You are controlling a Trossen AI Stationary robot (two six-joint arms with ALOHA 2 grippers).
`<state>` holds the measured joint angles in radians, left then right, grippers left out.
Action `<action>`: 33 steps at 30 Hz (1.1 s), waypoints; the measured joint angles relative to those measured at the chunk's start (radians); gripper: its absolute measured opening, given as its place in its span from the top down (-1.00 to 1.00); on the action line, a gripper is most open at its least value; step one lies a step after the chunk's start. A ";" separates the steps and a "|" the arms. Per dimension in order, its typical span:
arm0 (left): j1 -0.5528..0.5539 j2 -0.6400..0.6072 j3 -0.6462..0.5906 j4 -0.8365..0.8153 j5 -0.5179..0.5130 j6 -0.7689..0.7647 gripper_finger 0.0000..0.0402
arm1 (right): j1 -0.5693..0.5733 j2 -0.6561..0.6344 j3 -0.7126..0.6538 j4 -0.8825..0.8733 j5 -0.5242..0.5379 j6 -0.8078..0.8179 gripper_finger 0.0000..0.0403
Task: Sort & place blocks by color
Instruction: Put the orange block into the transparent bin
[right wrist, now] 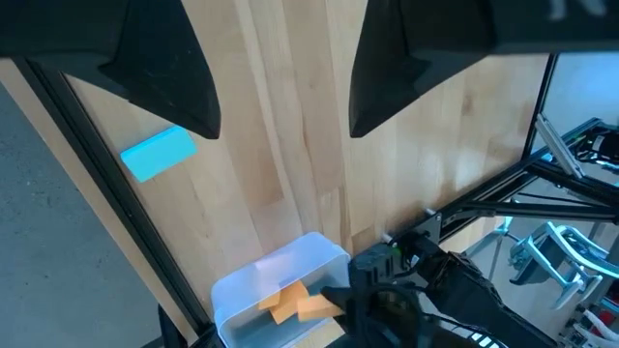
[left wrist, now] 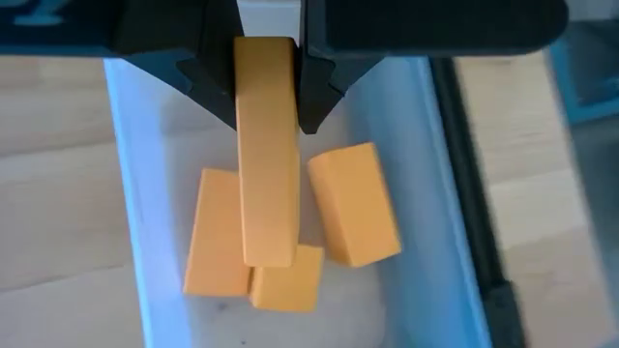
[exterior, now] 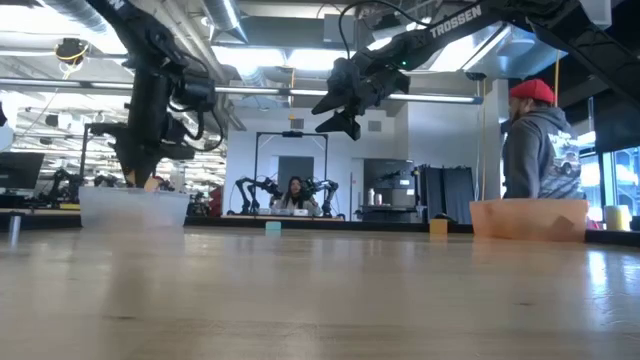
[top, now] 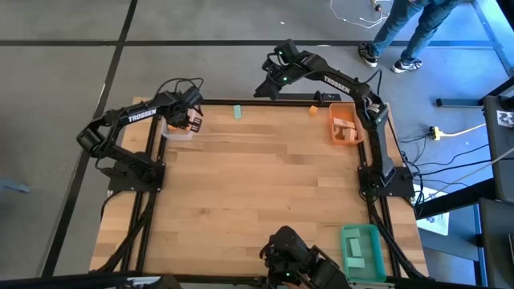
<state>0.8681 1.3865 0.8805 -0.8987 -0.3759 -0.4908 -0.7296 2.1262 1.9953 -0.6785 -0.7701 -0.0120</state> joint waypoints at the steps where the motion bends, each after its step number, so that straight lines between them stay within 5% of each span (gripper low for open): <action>1: 0.007 0.000 -0.014 0.026 0.010 0.000 0.77 | 0.000 0.000 0.000 0.000 0.000 0.000 -0.13; 11: 0.055 0.000 -0.065 0.086 0.037 0.003 0.46 | 0.000 0.000 0.000 0.000 -0.001 0.003 -0.13; 18: 0.055 -0.001 -0.064 0.106 0.027 0.003 0.43 | 0.000 0.000 0.000 0.000 -0.001 0.008 -0.13; 27: 0.035 -0.012 0.084 0.111 0.060 0.084 0.43 | 0.000 0.000 0.000 -0.009 0.004 0.008 -0.13; 33: 0.019 -0.013 0.156 0.153 0.190 0.131 0.43 | 0.000 0.000 0.000 -0.052 0.245 0.109 -0.13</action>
<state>0.8867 1.3735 1.0368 -0.7462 -0.1859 -0.3599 -0.7292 2.1265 1.9953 -0.7308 -0.5253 0.0969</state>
